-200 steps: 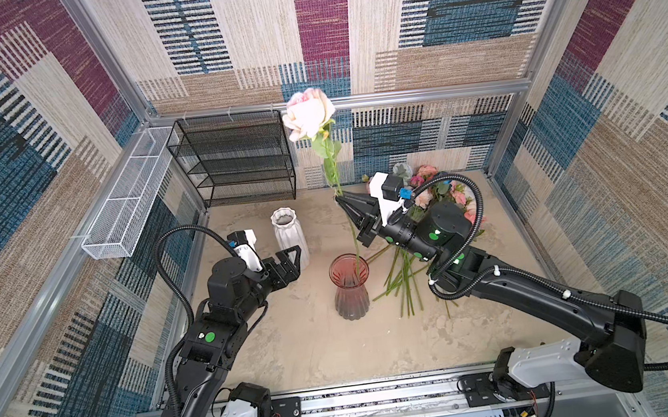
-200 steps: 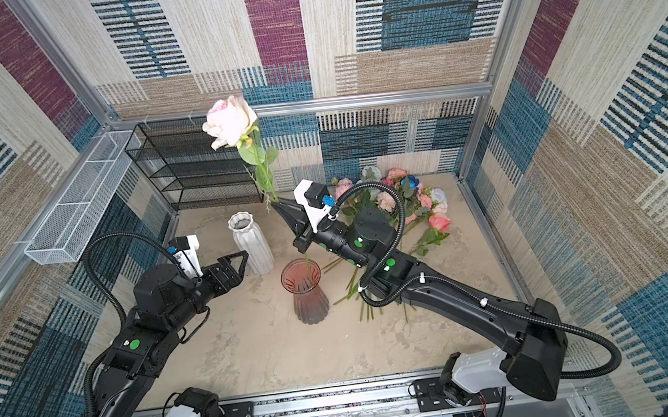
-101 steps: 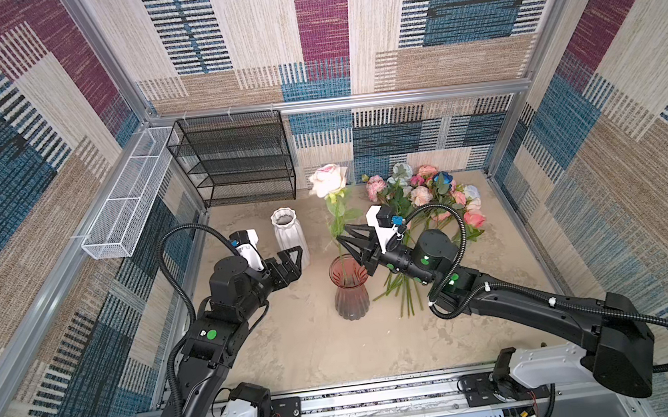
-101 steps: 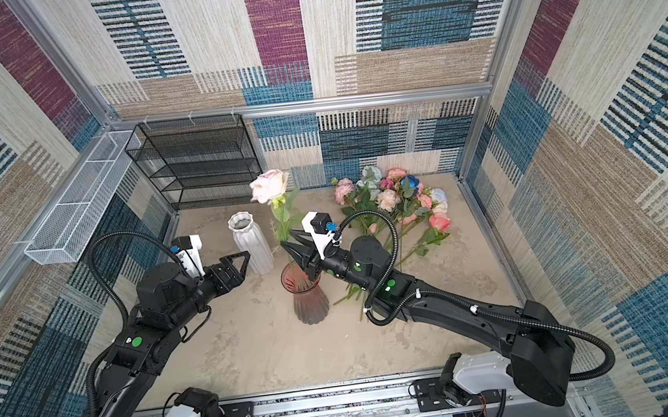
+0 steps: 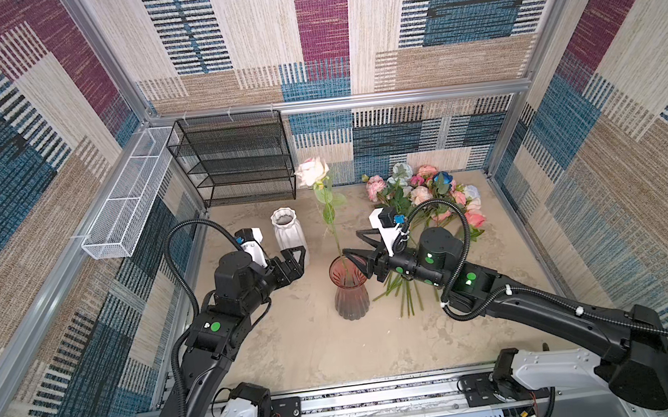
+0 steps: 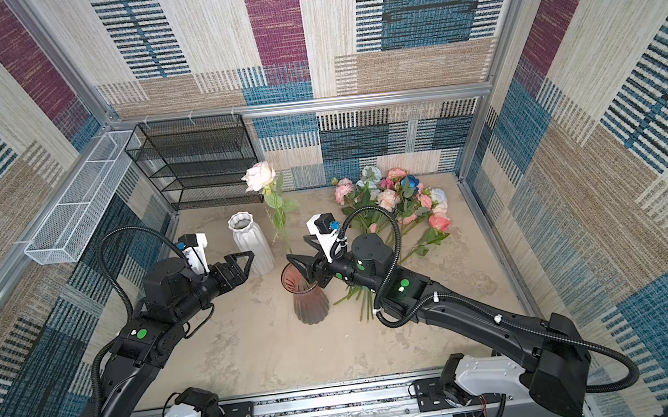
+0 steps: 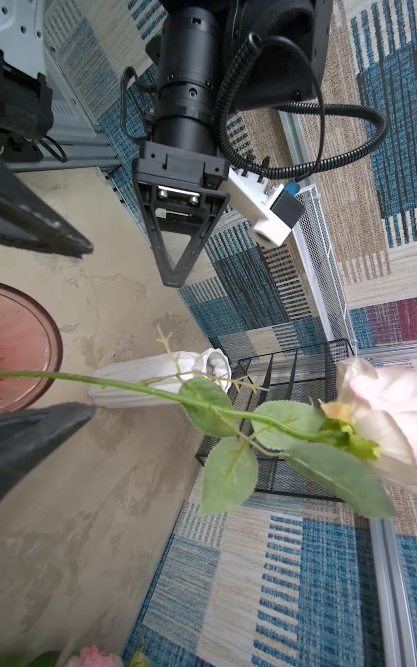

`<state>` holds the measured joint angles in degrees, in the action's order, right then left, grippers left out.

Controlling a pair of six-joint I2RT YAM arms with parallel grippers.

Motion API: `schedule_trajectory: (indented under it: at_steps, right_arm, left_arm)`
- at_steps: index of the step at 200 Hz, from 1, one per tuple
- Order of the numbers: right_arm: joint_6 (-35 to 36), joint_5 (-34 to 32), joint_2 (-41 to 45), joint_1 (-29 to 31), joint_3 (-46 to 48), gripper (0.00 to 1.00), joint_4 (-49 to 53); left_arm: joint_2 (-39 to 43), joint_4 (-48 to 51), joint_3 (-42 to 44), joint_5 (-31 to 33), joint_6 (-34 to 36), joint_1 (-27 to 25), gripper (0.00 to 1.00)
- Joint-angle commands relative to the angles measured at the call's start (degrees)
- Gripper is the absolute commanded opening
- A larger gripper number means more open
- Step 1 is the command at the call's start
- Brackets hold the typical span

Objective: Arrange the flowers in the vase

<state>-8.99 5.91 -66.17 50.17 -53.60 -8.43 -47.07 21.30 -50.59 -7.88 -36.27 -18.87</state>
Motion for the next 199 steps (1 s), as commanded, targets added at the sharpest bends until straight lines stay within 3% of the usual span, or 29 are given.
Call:
schedule_trajectory:
  at_steps: [1,31,56,84,113,199]
  right_arm:
    - [-3.9,-2.1,1.7,-2.7,0.9,0.65,7.3]
    - [-9.7,3.9,-3.6,-16.3,1.9,0.6,14.2]
    - [-9.1,-1.5,-13.9,-22.2,-2.7,0.49,22.1]
    - [-8.9,-4.7,-23.1,-28.2,-5.8,0.42,23.3]
    - [-8.1,-13.7,-28.8,-29.6,-7.6,0.38,24.6]
    - [-8.7,-17.9,-33.0,-30.3,-2.7,0.35,21.3]
  left_arm:
    - [-0.3,0.6,-0.9,0.6,1.2,0.1,0.95]
    - [-0.7,0.8,-0.8,0.7,1.0,0.1,0.95]
    - [-1.8,1.2,-1.1,-0.4,0.8,0.1,0.95]
    - [-2.4,1.6,-1.0,-1.5,0.4,0.2,0.94]
    - [-2.5,2.1,-0.8,-1.9,0.2,0.2,0.95]
    - [-3.9,1.0,0.9,-3.6,-0.6,0.3,0.95]
